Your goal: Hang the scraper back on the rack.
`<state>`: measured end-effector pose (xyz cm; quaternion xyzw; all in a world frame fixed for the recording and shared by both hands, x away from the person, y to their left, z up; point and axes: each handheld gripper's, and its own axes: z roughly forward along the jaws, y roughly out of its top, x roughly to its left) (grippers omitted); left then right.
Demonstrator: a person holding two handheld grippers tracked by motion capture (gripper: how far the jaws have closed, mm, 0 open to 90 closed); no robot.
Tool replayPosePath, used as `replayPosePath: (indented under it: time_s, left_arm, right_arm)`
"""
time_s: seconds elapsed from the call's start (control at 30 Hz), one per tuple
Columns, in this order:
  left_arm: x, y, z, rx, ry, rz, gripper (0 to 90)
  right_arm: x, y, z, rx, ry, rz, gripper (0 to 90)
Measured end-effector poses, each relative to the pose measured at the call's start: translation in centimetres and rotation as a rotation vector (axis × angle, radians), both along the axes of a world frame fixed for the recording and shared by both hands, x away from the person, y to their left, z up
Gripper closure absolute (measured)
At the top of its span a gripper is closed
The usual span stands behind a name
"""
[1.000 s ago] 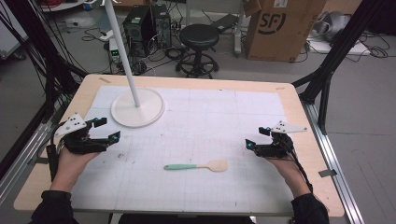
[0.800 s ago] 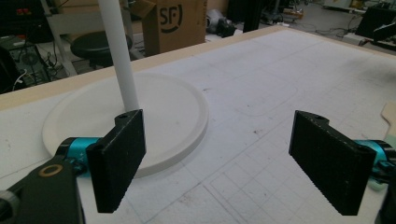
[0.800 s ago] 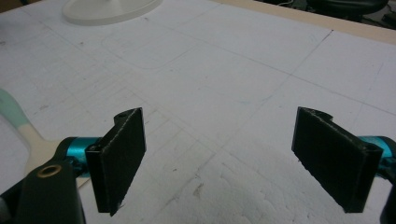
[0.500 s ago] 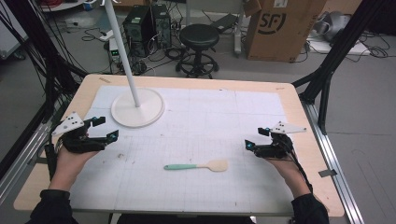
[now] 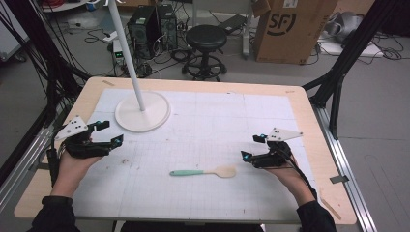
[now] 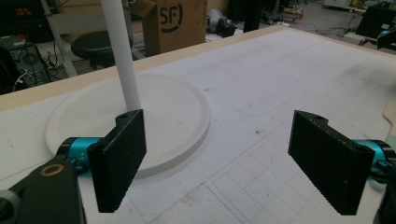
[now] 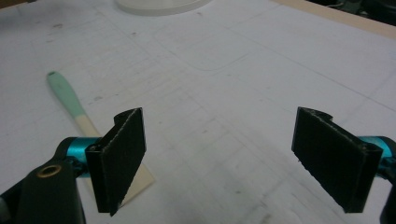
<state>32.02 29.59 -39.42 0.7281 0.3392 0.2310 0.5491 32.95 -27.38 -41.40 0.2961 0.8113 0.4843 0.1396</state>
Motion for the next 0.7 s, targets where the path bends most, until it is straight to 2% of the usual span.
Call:
replayPosePath:
  time_s: [0.17,0.37,0.57,0.7]
  left_arm:
    - [0.1,-0.1,-0.1,0.003,0.007,-0.004,20.0]
    - [-0.1,-0.3,-0.1,0.023,0.011,-0.018,20.6]
    - [-0.2,-0.4,-0.1,0.029,0.013,-0.025,20.7]
    - [-0.2,-0.4,-0.2,0.036,0.020,-0.027,20.9]
  right_arm:
    - [-0.1,2.7,0.0,-0.013,0.005,0.077,17.2]
    - [0.0,6.3,-0.7,-0.045,0.037,0.179,19.2]
    - [-0.2,9.1,-1.9,-0.112,0.073,0.293,25.8]
    - [-0.4,10.0,-2.4,-0.145,0.084,0.338,32.5]
